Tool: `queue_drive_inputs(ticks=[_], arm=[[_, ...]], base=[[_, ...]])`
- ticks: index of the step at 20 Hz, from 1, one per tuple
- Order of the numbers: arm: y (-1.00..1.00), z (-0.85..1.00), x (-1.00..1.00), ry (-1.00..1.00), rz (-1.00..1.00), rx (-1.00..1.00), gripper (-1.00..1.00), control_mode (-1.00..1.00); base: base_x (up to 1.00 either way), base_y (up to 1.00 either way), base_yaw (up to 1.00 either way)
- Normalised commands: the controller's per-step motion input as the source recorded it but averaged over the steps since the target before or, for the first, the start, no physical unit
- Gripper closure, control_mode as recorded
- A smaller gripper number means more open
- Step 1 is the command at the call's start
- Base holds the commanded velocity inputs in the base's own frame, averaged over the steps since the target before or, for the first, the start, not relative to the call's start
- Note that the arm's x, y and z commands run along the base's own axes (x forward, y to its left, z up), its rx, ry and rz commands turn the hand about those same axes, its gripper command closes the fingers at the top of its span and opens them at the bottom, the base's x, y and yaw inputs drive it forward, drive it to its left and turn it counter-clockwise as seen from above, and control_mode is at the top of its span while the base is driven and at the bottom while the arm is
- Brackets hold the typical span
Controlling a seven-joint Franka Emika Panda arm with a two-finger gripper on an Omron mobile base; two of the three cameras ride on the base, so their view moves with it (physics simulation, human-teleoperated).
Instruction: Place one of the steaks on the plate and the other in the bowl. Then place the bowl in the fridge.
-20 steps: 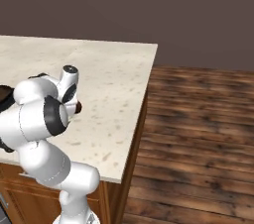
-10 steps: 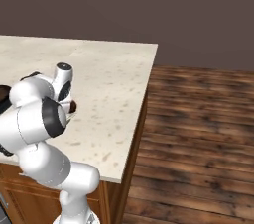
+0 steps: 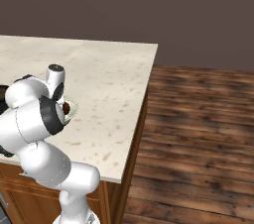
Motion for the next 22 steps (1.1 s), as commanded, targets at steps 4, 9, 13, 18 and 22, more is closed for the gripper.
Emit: queue_drive_inputs(ticks=[4,9,13,18,22], arm=[[0.0,-0.16,0.37,0.1,0.0,0.0,1.0,-1.0],[0.08,-0.26,0.29,0.09,0.0,-0.01,1.0,-1.0],[0.43,-0.19,0.01,0.05,0.0,-0.03,1.0,-1.0],[0.27,-0.09,0.0,0.04,0.0,-0.03,1.0,-1.0],[-0.03,-0.07,-0.03,0.02,0.0,-0.01,-1.0,-1.0]], base=[[0.0,0.0,0.0],[0.0,0.0,0.0],[0.0,0.0,0.0],[0.0,0.0,0.0],[0.0,0.0,0.0]])
